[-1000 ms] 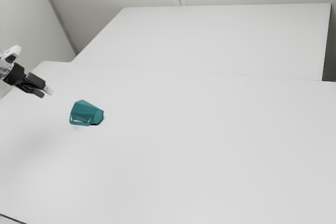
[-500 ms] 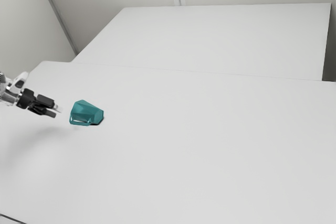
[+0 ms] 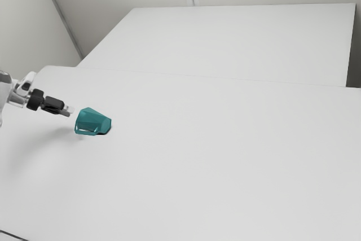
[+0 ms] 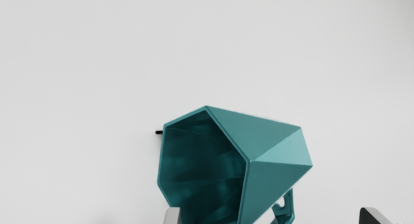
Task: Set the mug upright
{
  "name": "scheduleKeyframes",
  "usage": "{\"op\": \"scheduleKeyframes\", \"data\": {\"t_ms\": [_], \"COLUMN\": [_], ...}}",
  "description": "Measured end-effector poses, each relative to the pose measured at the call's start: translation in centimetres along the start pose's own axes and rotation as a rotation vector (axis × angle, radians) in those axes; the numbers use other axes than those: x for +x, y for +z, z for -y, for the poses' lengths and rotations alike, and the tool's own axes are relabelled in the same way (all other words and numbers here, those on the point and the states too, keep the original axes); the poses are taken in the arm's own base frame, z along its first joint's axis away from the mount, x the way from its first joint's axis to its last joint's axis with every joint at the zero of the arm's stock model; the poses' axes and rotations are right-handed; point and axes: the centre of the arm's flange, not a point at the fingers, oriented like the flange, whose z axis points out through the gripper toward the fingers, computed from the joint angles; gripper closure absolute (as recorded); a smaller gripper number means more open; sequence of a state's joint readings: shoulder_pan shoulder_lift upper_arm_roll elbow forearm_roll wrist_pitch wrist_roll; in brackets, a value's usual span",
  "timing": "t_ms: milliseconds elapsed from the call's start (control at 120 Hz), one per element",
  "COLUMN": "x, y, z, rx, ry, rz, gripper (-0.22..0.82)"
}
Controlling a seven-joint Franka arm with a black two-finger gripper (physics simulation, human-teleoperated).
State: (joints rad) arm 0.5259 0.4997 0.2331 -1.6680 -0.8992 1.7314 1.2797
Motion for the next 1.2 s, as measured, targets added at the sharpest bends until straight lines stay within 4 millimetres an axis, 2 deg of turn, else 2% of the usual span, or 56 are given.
{"op": "scheduleKeyframes", "data": {"t_ms": [233,400,733,933,1100,1200], "x": [0.0,-0.5,-0.1,-0.3,-0.2,-0.1], "y": [2.0,2.8,3.9,4.1,4.2,4.3], "z": [-0.2,0.1,0.5,0.7,0.6,0.5], "rx": [-0.068,-0.093,-0.124,-0.151,-0.174,-0.185], "ry": [0.036,0.044,0.066,0.056,0.053,0.054], "rz": [0.029,0.039,0.029,-0.017,-0.046,-0.056], "gripper": [0.02,0.15,0.38,0.49,0.65,0.70]}}
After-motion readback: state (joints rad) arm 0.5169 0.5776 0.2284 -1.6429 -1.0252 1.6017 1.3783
